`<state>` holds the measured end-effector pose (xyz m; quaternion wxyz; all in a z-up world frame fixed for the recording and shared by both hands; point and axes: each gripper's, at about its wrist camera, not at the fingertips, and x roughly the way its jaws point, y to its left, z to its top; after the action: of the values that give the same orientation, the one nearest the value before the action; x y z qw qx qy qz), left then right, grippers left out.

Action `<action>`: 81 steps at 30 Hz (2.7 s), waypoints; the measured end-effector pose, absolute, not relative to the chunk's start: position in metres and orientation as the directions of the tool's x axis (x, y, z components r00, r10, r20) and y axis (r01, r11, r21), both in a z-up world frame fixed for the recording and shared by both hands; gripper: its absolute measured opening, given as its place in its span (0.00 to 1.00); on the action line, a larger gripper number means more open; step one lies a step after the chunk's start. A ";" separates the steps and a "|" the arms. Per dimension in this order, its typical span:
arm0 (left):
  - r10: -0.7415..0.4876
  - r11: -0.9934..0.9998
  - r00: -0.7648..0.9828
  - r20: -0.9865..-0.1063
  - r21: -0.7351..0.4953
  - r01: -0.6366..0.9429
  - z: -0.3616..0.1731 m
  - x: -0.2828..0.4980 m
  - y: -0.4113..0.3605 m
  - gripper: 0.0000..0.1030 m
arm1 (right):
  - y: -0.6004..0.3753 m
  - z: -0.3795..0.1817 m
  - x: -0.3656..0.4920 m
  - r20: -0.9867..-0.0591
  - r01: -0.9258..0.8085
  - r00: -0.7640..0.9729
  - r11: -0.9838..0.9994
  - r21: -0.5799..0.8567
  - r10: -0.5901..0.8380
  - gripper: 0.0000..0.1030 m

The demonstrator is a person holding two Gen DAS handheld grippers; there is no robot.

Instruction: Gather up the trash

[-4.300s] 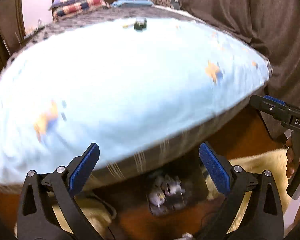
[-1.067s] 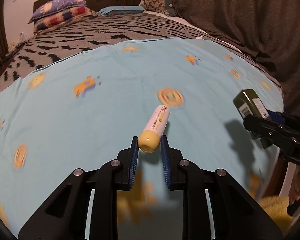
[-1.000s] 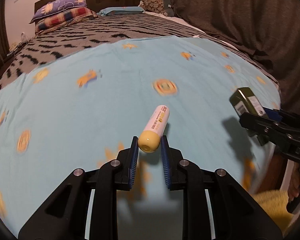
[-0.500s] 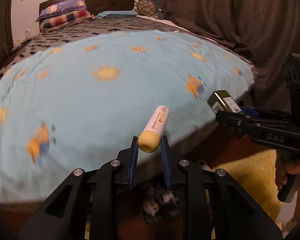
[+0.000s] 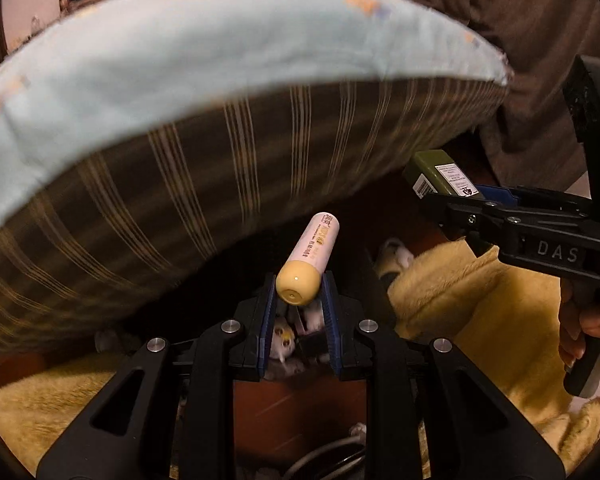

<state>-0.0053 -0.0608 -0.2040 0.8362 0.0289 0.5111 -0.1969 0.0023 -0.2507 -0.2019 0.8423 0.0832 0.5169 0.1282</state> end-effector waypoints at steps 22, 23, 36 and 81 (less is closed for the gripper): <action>-0.249 0.938 0.203 -0.947 -0.184 0.292 -0.317 0.037 -0.069 0.20 | -0.241 -0.304 0.042 -0.920 -0.012 0.304 0.967 0.254 0.246 0.49; -0.250 0.940 0.202 -0.947 -0.186 0.287 -0.317 0.038 -0.069 0.20 | -0.242 -0.303 0.043 -0.921 -0.010 0.304 0.967 0.255 0.246 0.49; -0.236 0.957 0.356 -0.905 -0.151 0.250 -0.251 0.021 -0.051 0.81 | -0.269 -0.231 0.031 -0.853 0.009 0.481 0.971 0.239 0.205 0.95; -0.144 0.989 0.845 -0.515 -0.042 0.143 -0.012 -0.060 -0.026 0.92 | -0.266 -0.012 -0.074 -0.495 0.037 0.869 0.998 0.058 -0.003 0.97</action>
<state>-0.0604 -0.0263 -0.0124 0.9605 -0.0010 0.2680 -0.0745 -0.0736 -0.2658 -0.0119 0.9660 0.0328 0.2561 -0.0104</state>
